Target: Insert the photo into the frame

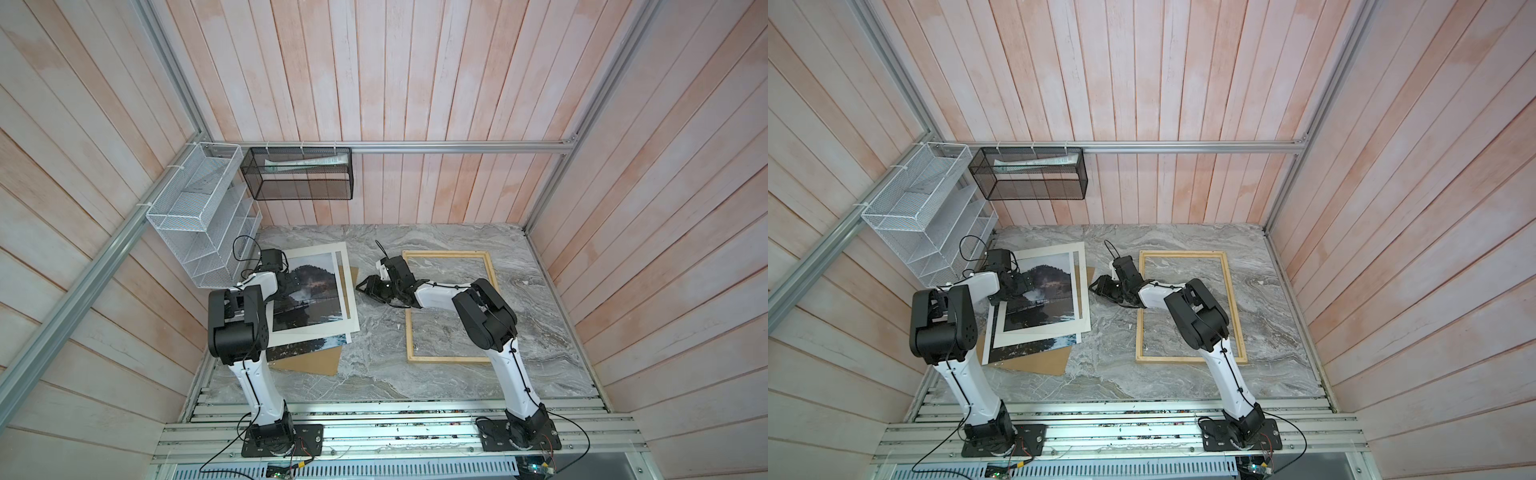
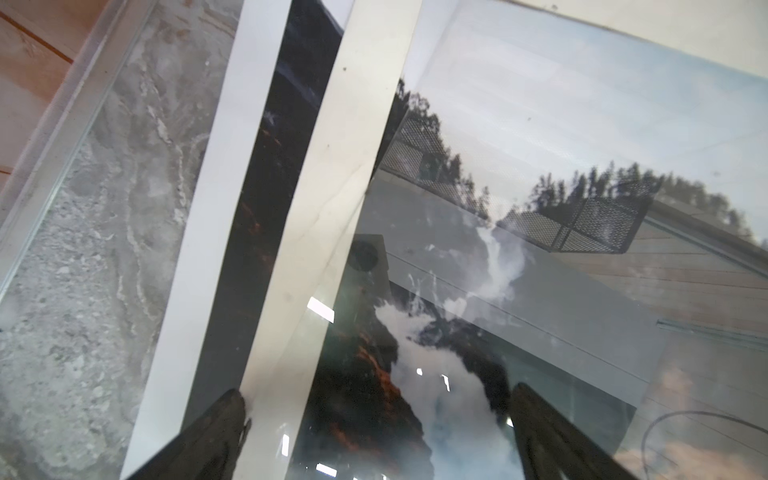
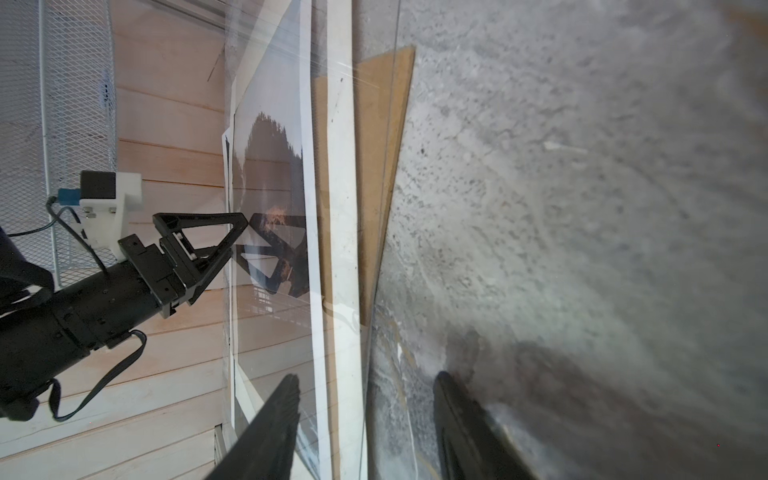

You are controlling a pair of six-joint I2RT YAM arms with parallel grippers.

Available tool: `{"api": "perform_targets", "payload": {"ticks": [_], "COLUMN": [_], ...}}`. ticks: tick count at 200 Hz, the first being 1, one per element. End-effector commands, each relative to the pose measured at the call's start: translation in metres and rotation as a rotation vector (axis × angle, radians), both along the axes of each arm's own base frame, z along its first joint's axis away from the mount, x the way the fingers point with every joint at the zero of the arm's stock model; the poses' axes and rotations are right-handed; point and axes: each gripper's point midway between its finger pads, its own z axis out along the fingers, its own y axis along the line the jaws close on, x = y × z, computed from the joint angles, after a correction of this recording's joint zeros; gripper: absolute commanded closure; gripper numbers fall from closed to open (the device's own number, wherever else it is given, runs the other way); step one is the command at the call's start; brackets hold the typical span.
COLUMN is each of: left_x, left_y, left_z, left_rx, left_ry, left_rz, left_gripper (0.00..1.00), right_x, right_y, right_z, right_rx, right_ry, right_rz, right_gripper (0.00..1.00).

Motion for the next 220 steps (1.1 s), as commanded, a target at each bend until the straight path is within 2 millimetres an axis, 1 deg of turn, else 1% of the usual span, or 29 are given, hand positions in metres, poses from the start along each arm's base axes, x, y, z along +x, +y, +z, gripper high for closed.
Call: {"api": "perform_targets", "payload": {"ticks": [1, 33, 61, 104, 129, 149, 176, 199, 220], "left_x": [0.001, 0.0, -0.002, -0.017, -0.026, -0.033, -0.038, -0.041, -0.042], "left_y": [0.001, -0.007, -0.02, -0.036, -0.045, -0.056, -0.065, -0.066, -0.065], "left_z": [-0.012, -0.02, -0.014, -0.011, -0.013, -0.018, -0.024, -0.028, -0.028], "left_rx": [-0.036, -0.079, -0.139, -0.221, -0.245, -0.245, -0.233, -0.228, -0.224], "left_ry": [0.027, 0.043, 0.015, 0.002, 0.004, 0.021, 0.045, 0.056, 0.054], "left_rz": [-0.015, -0.037, -0.068, -0.057, -0.057, -0.074, -0.092, -0.094, -0.096], "left_gripper": [0.0, 0.02, 0.03, 0.04, 0.04, 0.04, 0.04, 0.04, 0.04], "right_x": [-0.006, -0.007, -0.007, -0.003, 0.001, 0.004, 0.009, 0.013, 0.015], "right_y": [0.004, 0.004, 0.004, 0.004, 0.0, -0.005, -0.01, -0.013, -0.013], "right_z": [-0.019, -0.02, -0.018, -0.019, -0.02, -0.021, -0.016, -0.006, 0.006], "right_rx": [-0.022, -0.024, -0.022, -0.009, -0.006, 0.005, 0.039, 0.092, 0.114], "right_ry": [0.03, 0.029, 0.023, 0.025, 0.031, 0.035, 0.033, 0.015, -0.016], "right_rz": [0.008, 0.011, 0.017, 0.025, 0.02, 0.016, 0.017, 0.028, 0.048], "right_gripper": [0.46, 0.47, 0.47, 0.47, 0.46, 0.46, 0.47, 0.48, 0.49]}}
